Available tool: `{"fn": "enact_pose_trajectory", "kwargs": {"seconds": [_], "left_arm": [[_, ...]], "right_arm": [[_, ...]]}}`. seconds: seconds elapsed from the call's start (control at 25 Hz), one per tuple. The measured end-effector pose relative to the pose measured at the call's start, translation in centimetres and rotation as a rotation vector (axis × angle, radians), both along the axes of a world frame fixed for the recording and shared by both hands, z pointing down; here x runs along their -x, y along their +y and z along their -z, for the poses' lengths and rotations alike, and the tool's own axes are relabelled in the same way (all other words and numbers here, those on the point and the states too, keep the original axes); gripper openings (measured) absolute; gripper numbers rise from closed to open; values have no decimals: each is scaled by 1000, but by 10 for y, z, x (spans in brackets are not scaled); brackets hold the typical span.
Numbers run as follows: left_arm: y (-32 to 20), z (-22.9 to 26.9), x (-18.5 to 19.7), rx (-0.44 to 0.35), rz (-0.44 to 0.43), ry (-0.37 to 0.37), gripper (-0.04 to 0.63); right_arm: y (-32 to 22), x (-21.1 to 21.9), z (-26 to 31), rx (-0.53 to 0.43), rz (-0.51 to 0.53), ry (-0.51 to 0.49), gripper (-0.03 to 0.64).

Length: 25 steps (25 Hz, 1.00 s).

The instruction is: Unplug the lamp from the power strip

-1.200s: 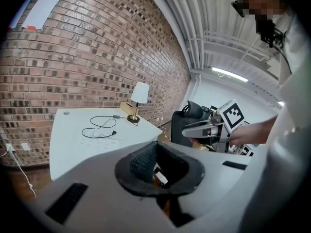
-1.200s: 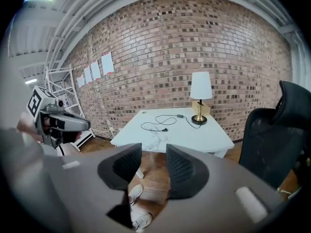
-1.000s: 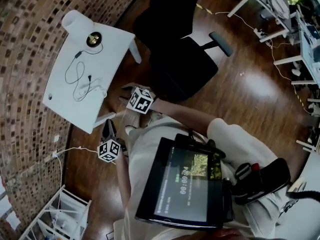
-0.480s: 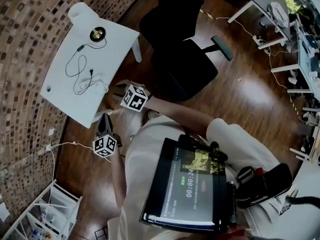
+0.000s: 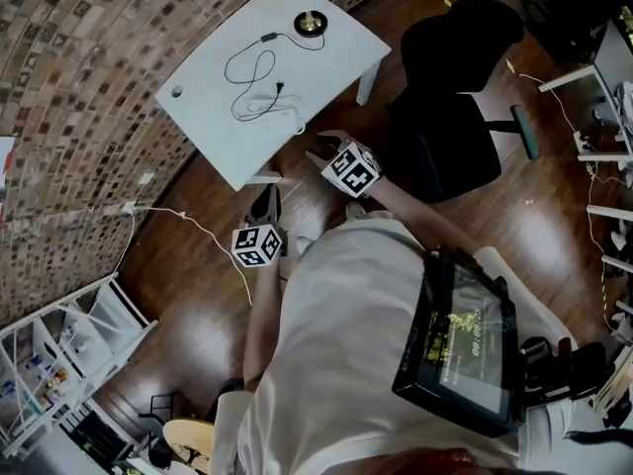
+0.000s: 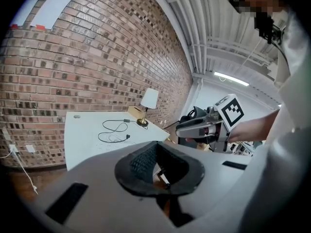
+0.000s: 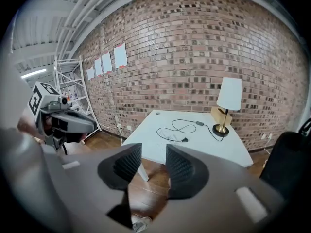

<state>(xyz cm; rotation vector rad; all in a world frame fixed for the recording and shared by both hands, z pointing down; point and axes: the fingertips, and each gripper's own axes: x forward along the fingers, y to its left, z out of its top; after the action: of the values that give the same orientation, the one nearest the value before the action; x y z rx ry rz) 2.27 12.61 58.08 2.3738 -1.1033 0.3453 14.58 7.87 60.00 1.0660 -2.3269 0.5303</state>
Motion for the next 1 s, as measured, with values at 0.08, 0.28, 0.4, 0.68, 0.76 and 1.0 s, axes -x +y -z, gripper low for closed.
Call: {"fn": "enact_pose_trajectory", "kwargs": {"seconds": [0.08,0.28,0.4,0.68,0.76,1.0], "left_arm": [[0,6,15,-5,9,8,2],[6,10,55,-4,35,13,2],[13,7,73,6,42,13,2],[34,-4,111,33,61,12,2],[40,-7,119,42,65,11,2],[56,-28,139,75,76,-5,2]], "right_arm": [[4,4,4,-8,1,10,155],[14,11,11,-33,4,48,153],[16,14,13,-45,-8,72,152],[28,39,2,-31,-10,104,151],[33,48,-5,-17,1,112,150],[53,71,-38,43,38,129,150]]}}
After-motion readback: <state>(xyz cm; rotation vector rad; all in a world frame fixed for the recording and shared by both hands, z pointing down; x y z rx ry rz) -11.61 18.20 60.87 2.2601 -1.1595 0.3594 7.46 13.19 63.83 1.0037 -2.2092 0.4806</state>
